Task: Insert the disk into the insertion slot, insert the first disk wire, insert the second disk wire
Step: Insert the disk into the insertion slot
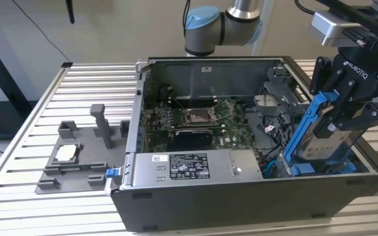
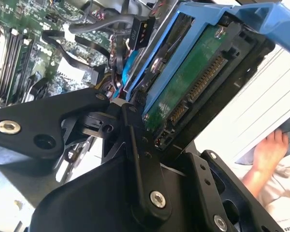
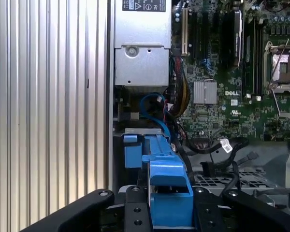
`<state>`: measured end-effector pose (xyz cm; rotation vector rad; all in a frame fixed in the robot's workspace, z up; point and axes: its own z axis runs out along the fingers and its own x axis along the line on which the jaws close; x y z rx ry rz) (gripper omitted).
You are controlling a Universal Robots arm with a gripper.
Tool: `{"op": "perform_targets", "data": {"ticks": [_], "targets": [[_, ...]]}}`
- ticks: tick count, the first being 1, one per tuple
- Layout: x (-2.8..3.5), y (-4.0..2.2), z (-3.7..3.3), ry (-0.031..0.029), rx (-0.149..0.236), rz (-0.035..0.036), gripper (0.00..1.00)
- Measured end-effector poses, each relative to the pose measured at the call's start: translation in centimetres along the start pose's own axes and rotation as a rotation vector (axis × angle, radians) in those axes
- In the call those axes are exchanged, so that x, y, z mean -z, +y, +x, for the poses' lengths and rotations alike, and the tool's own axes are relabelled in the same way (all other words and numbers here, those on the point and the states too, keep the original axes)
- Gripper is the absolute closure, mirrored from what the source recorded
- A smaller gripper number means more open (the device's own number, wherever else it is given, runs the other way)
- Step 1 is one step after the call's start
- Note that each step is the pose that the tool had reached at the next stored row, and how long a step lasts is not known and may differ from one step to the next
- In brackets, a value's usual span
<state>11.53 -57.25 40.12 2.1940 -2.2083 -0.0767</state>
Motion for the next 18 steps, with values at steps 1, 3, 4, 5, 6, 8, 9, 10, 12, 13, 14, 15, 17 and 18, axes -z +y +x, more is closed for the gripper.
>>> {"op": "perform_targets", "data": {"ticks": [1,3,4,5,6,8,9,10,12,13,14,15,17,18], "targets": [[-0.19,-0.01,0.0,-0.0001,0.0,0.0,0.67],[-0.55,-0.03,0.01,0.0001,0.0,0.0,0.67],[-0.73,-0.04,0.01,0.0001,0.0,0.0,0.67],[-0.92,-0.05,0.01,0.0,0.0,0.0,0.67],[-1.1,-0.06,0.02,-0.0001,0.0,0.0,0.67],[-1.45,-0.08,0.02,0.0001,0.0,0.0,0.67],[-1.63,-0.09,0.02,0.0,0.0,0.0,0.67],[-1.81,-0.1,0.03,0.0,0.0,0.0,0.67],[-2.17,-0.12,0.03,0.0,0.0,0.0,0.67],[-2.36,-0.13,0.03,0.0,0.0,0.0,0.67],[-2.54,-0.14,0.04,0.0,0.0,0.0,0.67],[-2.73,-0.15,0.04,0.0,0.0,0.0,0.67],[-3.09,-0.17,0.05,0.0,0.0,0.0,0.67],[-3.27,-0.18,0.05,0.0,0.0,0.0,0.67]]}}
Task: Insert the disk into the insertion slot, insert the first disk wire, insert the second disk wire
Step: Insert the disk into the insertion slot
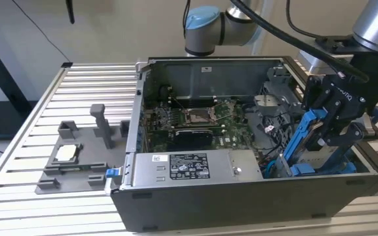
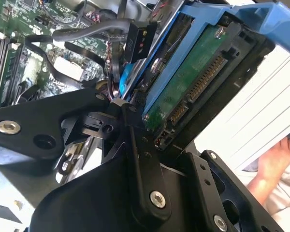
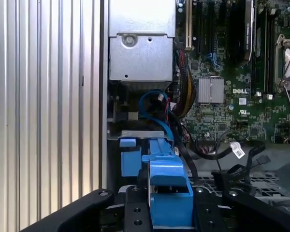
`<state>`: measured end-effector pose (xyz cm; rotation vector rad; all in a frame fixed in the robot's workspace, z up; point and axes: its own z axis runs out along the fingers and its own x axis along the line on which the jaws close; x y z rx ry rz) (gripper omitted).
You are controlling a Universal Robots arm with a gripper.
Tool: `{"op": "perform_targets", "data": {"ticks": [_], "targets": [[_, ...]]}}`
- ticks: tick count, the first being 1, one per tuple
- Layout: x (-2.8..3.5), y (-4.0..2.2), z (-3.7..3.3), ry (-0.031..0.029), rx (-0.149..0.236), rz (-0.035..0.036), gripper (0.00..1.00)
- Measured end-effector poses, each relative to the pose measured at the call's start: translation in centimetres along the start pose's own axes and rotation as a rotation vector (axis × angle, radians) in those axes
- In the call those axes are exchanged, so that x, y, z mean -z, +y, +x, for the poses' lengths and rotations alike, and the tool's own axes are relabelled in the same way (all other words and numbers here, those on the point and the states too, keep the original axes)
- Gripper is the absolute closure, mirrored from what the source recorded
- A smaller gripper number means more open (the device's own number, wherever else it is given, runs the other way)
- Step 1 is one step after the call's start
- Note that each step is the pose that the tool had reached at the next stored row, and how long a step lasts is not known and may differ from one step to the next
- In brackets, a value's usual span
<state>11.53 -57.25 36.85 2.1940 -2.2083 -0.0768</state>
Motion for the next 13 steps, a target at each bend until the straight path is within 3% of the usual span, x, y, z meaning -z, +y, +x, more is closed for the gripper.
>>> {"op": "perform_targets", "data": {"ticks": [3,13], "targets": [[-0.39,-0.02,0.0,0.0001,0.0,0.0,0.67],[-0.41,-0.02,0.01,0.0002,0.0,-0.0001,0.66]]}}
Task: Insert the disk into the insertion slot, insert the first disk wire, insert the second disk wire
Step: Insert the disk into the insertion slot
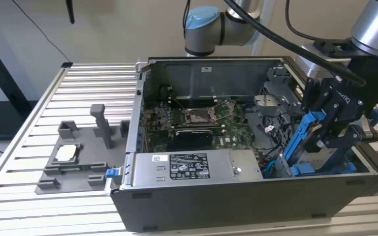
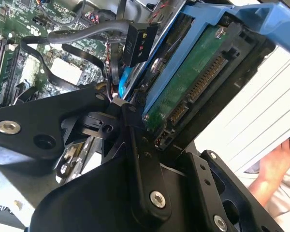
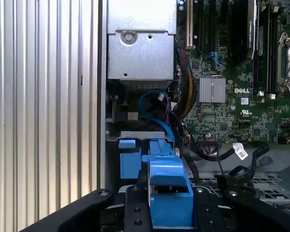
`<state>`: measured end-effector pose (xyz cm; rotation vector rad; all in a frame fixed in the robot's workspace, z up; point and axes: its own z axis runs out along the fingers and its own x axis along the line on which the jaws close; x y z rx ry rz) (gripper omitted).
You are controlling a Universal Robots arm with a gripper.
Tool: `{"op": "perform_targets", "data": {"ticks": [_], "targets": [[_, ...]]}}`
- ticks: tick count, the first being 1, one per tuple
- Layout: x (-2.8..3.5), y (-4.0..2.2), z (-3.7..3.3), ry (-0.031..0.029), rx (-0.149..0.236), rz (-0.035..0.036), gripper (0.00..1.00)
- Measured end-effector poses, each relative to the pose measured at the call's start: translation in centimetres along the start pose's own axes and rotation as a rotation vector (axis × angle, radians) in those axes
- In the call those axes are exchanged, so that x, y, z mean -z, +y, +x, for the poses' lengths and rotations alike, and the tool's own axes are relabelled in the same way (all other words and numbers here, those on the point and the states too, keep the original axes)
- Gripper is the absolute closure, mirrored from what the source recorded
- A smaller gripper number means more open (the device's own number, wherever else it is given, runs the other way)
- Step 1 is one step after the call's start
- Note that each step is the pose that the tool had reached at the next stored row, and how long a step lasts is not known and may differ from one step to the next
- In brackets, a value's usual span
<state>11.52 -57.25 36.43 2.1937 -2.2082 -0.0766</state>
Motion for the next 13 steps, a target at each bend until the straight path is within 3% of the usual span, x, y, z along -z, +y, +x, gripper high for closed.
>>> {"op": "perform_targets", "data": {"ticks": [1,3,4,7,9,13], "targets": [[0.0,0.0,0.0,0.0001,0.0,0.0001,0.66],[0.0,0.0,0.0,0.0001,0.0,0.0002,0.54],[-0.01,0.0,0.0,-0.0002,0.0,0.0002,0.54],[-0.01,-0.01,0.0,-0.0001,0.0,0.0002,0.42],[0.02,-0.01,0.0,0.0,0.0,0.0002,0.42],[1.12,0.07,-0.02,0.0,0.0,0.0002,0.42]]}}
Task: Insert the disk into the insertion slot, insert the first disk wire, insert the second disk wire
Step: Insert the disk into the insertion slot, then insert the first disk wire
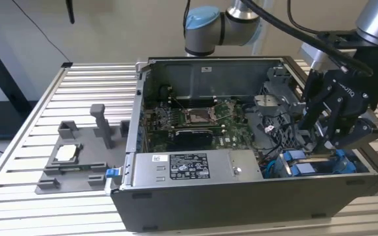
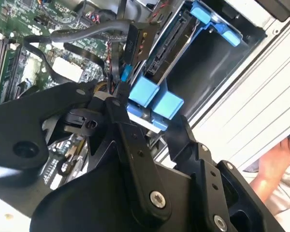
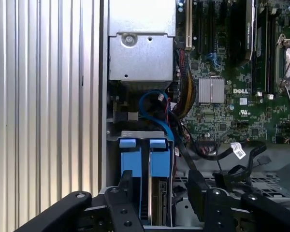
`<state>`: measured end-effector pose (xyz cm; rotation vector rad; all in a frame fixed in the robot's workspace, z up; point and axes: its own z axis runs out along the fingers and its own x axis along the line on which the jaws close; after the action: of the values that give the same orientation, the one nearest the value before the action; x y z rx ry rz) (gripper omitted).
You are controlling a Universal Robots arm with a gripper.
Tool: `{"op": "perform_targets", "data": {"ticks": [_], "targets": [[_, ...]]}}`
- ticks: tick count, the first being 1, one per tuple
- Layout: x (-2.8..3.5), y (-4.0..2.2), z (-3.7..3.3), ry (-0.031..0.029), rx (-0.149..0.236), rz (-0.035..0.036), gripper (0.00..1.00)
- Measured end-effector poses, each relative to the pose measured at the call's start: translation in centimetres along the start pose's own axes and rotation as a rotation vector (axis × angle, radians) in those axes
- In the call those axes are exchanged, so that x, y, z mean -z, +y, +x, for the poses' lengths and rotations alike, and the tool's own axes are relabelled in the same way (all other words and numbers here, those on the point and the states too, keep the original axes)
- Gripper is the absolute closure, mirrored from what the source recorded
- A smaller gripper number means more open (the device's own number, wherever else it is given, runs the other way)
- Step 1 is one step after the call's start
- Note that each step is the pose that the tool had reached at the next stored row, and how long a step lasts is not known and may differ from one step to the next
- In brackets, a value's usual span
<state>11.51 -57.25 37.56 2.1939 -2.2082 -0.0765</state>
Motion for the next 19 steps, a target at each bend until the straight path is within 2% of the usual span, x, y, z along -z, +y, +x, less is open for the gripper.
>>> {"op": "perform_targets", "data": {"ticks": [3,5,6,7,8,12,14,17,18,19], "targets": [[1.32,0.08,-0.02,-0.0001,0.0,0.0,0.42],[1.96,0.13,-0.03,0.0002,0.0,0.0006,0.42],[2.1,0.17,-0.03,0.0002,0.0,0.0026,0.42],[2.13,0.2,-0.06,-0.0002,0.0,0.0089,0.42],[2.12,0.24,-0.07,-0.0016,0.0,0.0238,0.42],[2.13,0.39,-0.26,-0.0036,0.002,0.0974,0.42],[2.12,0.45,-0.43,-0.004,0.002,0.1313,0.42],[2.11,0.47,-1.07,-0.0043,0.003,0.1748,0.42],[2.1,0.47,-1.38,-0.0044,0.003,0.1864,0.42],[2.07,0.47,-1.73,-0.0044,0.003,0.195,0.42]]}}
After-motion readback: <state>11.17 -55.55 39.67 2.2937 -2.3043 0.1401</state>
